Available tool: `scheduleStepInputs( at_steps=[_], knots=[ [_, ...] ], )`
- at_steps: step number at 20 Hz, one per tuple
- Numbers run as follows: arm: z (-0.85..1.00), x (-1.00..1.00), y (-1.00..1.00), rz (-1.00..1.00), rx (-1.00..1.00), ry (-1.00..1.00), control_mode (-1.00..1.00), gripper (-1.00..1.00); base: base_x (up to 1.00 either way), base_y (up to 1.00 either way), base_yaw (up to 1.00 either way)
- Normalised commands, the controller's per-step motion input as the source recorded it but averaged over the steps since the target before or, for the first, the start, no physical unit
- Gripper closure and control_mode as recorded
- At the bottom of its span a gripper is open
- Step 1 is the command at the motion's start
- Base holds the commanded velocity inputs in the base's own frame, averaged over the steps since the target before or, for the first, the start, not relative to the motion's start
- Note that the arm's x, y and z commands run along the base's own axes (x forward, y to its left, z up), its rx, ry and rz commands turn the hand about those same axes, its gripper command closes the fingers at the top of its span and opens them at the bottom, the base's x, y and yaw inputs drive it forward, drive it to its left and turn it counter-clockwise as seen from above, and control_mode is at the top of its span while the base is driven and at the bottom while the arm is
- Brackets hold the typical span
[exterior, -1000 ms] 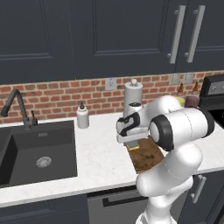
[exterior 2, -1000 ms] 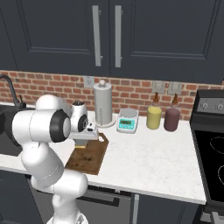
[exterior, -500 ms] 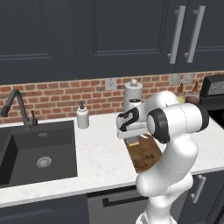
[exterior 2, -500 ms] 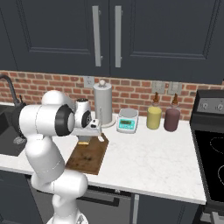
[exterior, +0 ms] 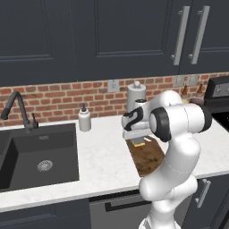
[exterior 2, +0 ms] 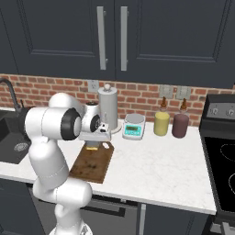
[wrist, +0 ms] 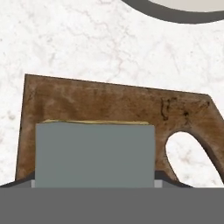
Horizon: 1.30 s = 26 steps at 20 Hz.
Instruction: Pick up the sponge from the counter and clean the cutting board by briefly scrubbing or pressing down on the cutting board. Once finished, release the sponge.
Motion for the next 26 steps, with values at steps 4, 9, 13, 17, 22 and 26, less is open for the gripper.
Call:
scheduleStepInputs(
  at_steps=[4,9,13,17,22,26],
  knots=[
    [-0.26,-0.06,-0.35,0.0,0.01,0.0,-1.0,1.0,0.0,0.0,0.0],
    [-0.33,0.0,-0.26,-0.01,0.0,0.0,-1.0,1.0,0.0,0.0,0.0],
    [-0.33,-0.04,-0.03,0.0,0.0,0.0,-1.0,1.0,0.0,0.0,0.0],
    [-0.25,-0.13,-0.04,-0.01,0.0,0.0,-1.0,1.0,0.0,0.0,0.0],
    [-0.14,-0.31,-0.19,-0.04,0.0,0.0,-1.0,1.0,0.0,0.0,0.0],
    [-0.03,-0.3,-0.19,-0.05,0.0,0.01,-1.0,1.0,0.0,0.0,0.0]
  ],
)
